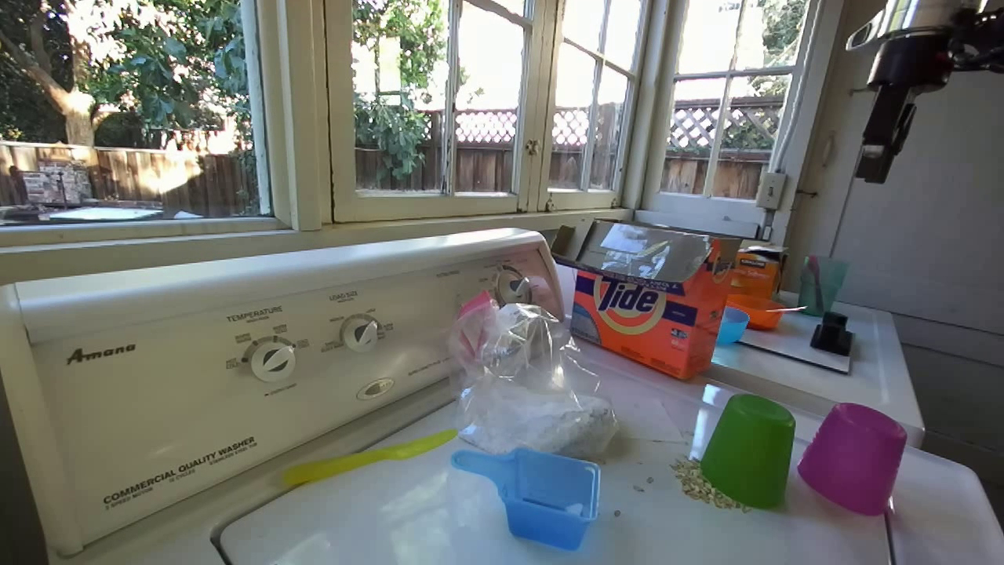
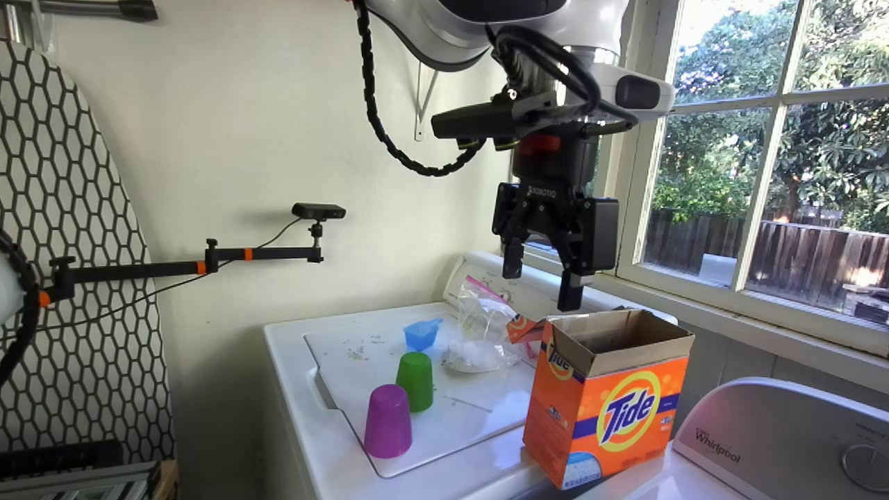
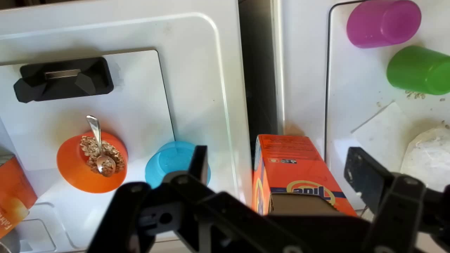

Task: Move the box of Tide to the left machine then put the blue measuring cup in the box.

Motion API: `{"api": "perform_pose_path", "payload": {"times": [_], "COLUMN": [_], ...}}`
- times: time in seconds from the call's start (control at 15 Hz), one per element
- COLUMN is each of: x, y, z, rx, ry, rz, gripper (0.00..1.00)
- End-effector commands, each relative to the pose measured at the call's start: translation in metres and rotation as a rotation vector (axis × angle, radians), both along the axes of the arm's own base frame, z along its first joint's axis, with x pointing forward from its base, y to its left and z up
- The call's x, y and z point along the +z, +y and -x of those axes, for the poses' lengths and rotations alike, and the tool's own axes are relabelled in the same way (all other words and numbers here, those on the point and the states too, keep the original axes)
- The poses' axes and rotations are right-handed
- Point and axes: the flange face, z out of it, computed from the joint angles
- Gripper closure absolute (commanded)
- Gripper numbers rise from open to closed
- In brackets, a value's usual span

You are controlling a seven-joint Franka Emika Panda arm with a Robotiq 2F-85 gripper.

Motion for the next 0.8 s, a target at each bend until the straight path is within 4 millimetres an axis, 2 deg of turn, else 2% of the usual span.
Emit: {"api": "perform_pose_path", "payload": {"times": [0.0,0.33,0.73], "x": [0.004,0.012,-0.007], "y": [0.013,0.041,0.049], "z": [-0.01,-0.027,-0.047], "rx": [-0.139,-0.221,-0.265], "ry": [-0.018,-0.127,-0.192], "rz": [-0.051,-0.078,-0.045], "gripper": [0.0,0.0,0.0]}}
